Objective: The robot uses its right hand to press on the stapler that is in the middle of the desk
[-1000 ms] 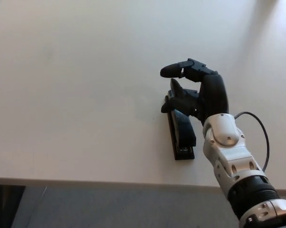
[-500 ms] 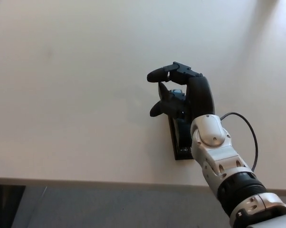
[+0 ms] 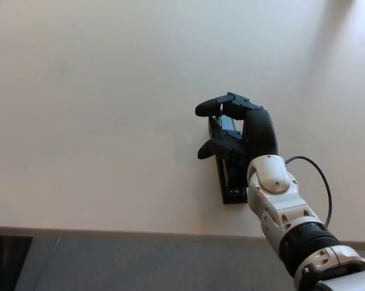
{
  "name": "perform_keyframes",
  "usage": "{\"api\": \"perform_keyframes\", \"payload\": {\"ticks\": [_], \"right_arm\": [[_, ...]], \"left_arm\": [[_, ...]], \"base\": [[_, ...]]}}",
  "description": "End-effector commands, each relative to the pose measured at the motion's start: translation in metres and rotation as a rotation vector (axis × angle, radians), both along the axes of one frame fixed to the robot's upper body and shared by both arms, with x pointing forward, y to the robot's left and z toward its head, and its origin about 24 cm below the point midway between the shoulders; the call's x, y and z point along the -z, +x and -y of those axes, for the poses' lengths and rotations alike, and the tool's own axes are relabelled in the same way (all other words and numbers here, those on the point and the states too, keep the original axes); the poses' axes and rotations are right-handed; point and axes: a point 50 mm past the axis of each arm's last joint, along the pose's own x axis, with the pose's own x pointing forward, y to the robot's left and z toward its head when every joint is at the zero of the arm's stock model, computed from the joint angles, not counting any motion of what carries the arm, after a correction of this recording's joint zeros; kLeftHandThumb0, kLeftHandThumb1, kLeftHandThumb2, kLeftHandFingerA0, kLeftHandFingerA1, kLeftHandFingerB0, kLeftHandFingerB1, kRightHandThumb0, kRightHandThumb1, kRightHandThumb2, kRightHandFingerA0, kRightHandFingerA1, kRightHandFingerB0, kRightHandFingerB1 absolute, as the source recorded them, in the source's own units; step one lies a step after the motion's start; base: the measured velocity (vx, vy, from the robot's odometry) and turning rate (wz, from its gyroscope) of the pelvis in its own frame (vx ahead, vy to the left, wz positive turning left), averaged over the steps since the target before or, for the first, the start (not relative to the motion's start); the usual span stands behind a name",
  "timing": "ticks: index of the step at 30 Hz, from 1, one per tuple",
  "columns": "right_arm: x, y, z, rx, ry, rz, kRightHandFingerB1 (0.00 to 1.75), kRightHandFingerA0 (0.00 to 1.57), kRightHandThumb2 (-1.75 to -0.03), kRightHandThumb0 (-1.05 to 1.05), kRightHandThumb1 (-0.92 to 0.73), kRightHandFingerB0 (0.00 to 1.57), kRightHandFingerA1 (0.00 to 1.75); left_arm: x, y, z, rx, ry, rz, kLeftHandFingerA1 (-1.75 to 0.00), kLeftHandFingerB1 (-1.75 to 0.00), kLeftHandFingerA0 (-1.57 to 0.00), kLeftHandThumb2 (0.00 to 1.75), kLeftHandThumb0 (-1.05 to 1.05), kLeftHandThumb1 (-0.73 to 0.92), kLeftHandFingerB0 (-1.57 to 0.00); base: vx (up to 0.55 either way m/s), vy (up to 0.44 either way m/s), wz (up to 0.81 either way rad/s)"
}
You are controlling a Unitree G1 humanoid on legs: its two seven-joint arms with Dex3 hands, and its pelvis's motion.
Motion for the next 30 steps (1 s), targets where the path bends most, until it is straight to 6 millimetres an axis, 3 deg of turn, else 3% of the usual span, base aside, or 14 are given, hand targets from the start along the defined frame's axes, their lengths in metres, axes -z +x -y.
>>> {"api": "perform_keyframes", "payload": {"ticks": [1,5,7,10,14,16,17,18,20,22,25,26,30], "right_arm": [[0.017,-0.009,-0.002,-0.011,-0.059,-0.043,1.1,1.24,-0.85,-0.14,-0.7,0.79,1.11],[0.059,-0.04,-0.006,-0.018,-0.065,-0.142,1.11,1.22,-0.8,-0.11,-0.73,0.79,1.12],[0.09,-0.067,-0.007,-0.036,-0.026,-0.235,1.13,1.22,-0.88,-0.03,-0.69,0.79,1.15],[0.115,-0.094,-0.006,-0.052,0.007,-0.309,1.21,1.2,-0.86,-0.05,-0.71,0.75,1.22],[0.142,-0.125,-0.005,-0.033,-0.02,-0.429,1.15,1.19,-0.77,-0.13,-0.75,0.78,1.21],[0.149,-0.134,-0.003,-0.043,-0.022,-0.459,1.16,1.18,-0.8,-0.1,-0.74,0.76,1.21],[0.152,-0.138,-0.002,-0.043,-0.03,-0.469,1.17,1.18,-0.78,-0.11,-0.76,0.76,1.22],[0.156,-0.142,0.0,-0.038,-0.041,-0.492,1.17,1.19,-0.81,-0.12,-0.74,0.76,1.22],[0.16,-0.146,0.002,-0.034,-0.066,-0.53,1.18,1.19,-0.79,-0.14,-0.75,0.75,1.2],[0.162,-0.148,0.004,-0.026,-0.057,-0.541,1.19,1.18,-0.82,-0.1,-0.73,0.77,1.25],[0.161,-0.146,0.006,-0.015,-0.042,-0.537,1.18,1.21,-0.81,-0.11,-0.73,0.77,1.19],[0.161,-0.145,0.007,-0.015,-0.047,-0.532,1.18,1.22,-0.84,-0.11,-0.72,0.77,1.15],[0.153,-0.135,0.008,-0.003,-0.035,-0.488,1.17,1.21,-0.84,-0.11,-0.73,0.78,1.22]], "left_arm": [[-0.002,-0.002,-0.005,-0.014,0.023,0.005,-0.26,-0.24,0.0,1.12,-0.72,0.86,-0.01],[0.013,-0.035,-0.004,-0.014,0.013,-0.061,-0.25,-0.23,0.0,1.12,-0.74,0.85,-0.01],[0.022,-0.061,-0.004,-0.025,-0.005,-0.112,-0.24,-0.22,0.0,1.12,-0.72,0.86,-0.01],[0.027,-0.084,-0.003,-0.026,-0.005,-0.155,-0.24,-0.23,0.0,1.11,-0.69,0.88,-0.02],[0.03,-0.102,-0.002,-0.029,0.002,-0.179,-0.25,-0.25,0.0,1.09,-0.68,0.86,-0.02],[0.031,-0.104,-0.001,-0.052,0.002,-0.166,-0.28,-0.29,0.0,1.08,-0.7,0.83,-0.03],[0.031,-0.105,0.0,-0.062,0.004,-0.162,-0.23,-0.25,0.0,0.77,-0.59,0.92,-0.07],[0.032,-0.105,0.0,-0.071,0.005,-0.165,-0.29,-0.29,0.0,1.08,-0.7,0.81,-0.04],[0.032,-0.106,0.0,-0.06,0.006,-0.174,-0.27,-0.27,0.0,1.1,-0.71,0.84,-0.02],[0.032,-0.105,0.001,-0.075,-0.008,-0.167,-0.27,-0.27,0.0,1.06,-0.67,0.82,-0.02],[0.031,-0.104,0.0,-0.07,-0.007,-0.162,-0.29,-0.29,0.0,1.07,-0.66,0.82,-0.04],[0.031,-0.104,0.0,-0.075,0.008,-0.16,-0.24,-0.24,-0.02,0.76,-0.58,0.92,-0.06],[0.031,-0.097,-0.001,-0.092,0.0,-0.154,-0.23,-0.23,0.0,0.78,-0.58,0.92,-0.06]], "base": [[0.0,0.0,0.0],[0.0,0.0,0.0],[0.0,0.0,0.0],[0.0,0.0,0.0],[0.0,0.0,0.0],[0.0,0.0,0.0],[0.0,0.0,0.0],[0.0,0.0,0.0],[0.0,0.0,0.0],[0.0,0.0,0.0],[0.0,0.0,0.0],[0.0,0.0,0.0],[0.0,0.0,0.0]]}}
